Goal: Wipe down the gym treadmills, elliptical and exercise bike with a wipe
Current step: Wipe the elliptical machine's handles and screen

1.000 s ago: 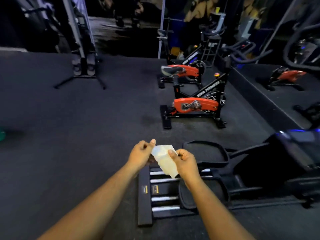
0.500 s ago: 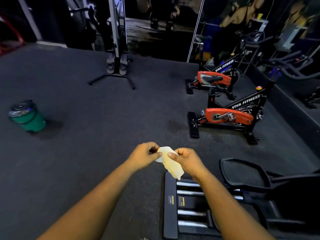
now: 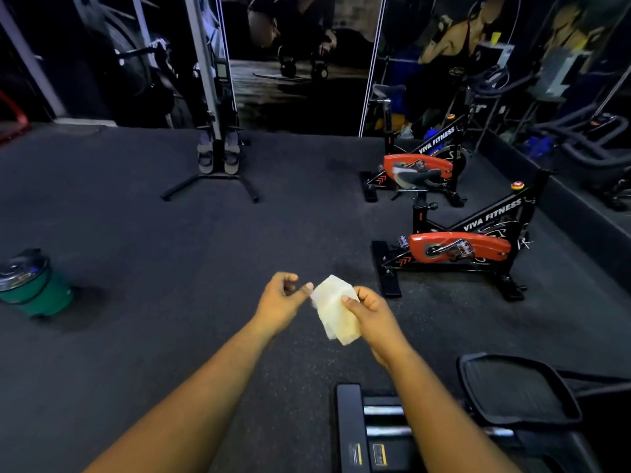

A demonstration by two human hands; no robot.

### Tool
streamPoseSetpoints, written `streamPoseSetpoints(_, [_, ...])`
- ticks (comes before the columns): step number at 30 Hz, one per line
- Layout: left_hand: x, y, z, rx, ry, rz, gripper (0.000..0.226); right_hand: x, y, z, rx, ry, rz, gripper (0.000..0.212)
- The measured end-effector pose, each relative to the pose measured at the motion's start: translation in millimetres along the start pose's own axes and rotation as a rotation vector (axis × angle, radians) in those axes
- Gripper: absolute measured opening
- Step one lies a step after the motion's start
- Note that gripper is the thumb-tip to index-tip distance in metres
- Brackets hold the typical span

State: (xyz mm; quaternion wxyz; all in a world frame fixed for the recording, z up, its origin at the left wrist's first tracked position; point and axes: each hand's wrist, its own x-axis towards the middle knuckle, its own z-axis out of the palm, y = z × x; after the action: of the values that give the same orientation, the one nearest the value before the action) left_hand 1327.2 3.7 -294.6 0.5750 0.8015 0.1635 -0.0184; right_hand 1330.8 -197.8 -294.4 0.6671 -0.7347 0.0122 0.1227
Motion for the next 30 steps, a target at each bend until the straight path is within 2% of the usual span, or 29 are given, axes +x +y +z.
streamPoseSetpoints(2, [8.0, 0.9, 1.4, -0.056, -0.104, -0.190, 0.058, 18.6, -4.4, 10.6, 0.074, 0.049, 0.017, 0.011])
streamPoseSetpoints(4, [23.1, 3.2, -0.4, -0.065, -0.356, -0.356, 0.082, 41.3, -7.3, 23.6, 0.130, 0.086, 0.046, 0.014])
streamPoseSetpoints(6, [47.7, 6.2, -2.0, -0.113, -0.524, -0.395, 0.090, 63.6, -9.6, 36.2, 0.164, 0.127, 0.074, 0.015])
streamPoseSetpoints(7, [58.8, 8.9, -2.2, -0.162, -0.545, -0.379, 0.084, 71.3, -11.0, 41.7, 0.176, 0.144, 0.089, 0.015])
streamPoseSetpoints(11, [118.8, 16.1, -13.8, -0.283, -0.537, -0.178, 0.036, 107.4, -16.1, 66.2, 0.243, 0.253, 0.117, 0.012])
streamPoseSetpoints(14, [161.0, 21.6, -30.2, -0.265, -0.532, -0.051, 0.022, 127.5, -26.7, 81.1, 0.266, 0.342, 0.125, 0.019])
streamPoseSetpoints(17, [201.0, 35.5, -42.6, -0.210, -0.577, 0.041, 0.019, 145.6, -41.9, 91.7, 0.286, 0.417, 0.104, 0.029])
streamPoseSetpoints(21, [243.1, 69.3, -40.1, -0.107, -0.683, 0.109, 0.018, 169.5, -61.4, 88.9, 0.307, 0.521, 0.089, 0.018])
streamPoseSetpoints(24, [263.1, 108.2, -33.3, -0.126, -0.837, 0.153, 0.025, 182.5, -81.4, 72.7, 0.326, 0.567, 0.066, 0.018])
streamPoseSetpoints(28, [297.2, 176.7, -8.6, -0.169, -1.082, 0.335, 0.039, 200.4, -118.6, 25.1, 0.356, 0.640, -0.154, 0.017])
streamPoseSetpoints(30, [315.1, 207.7, 11.9, -0.177, -1.122, 0.431, 0.043, 212.0, -135.8, -5.3, 0.301, 0.655, -0.260, 0.012])
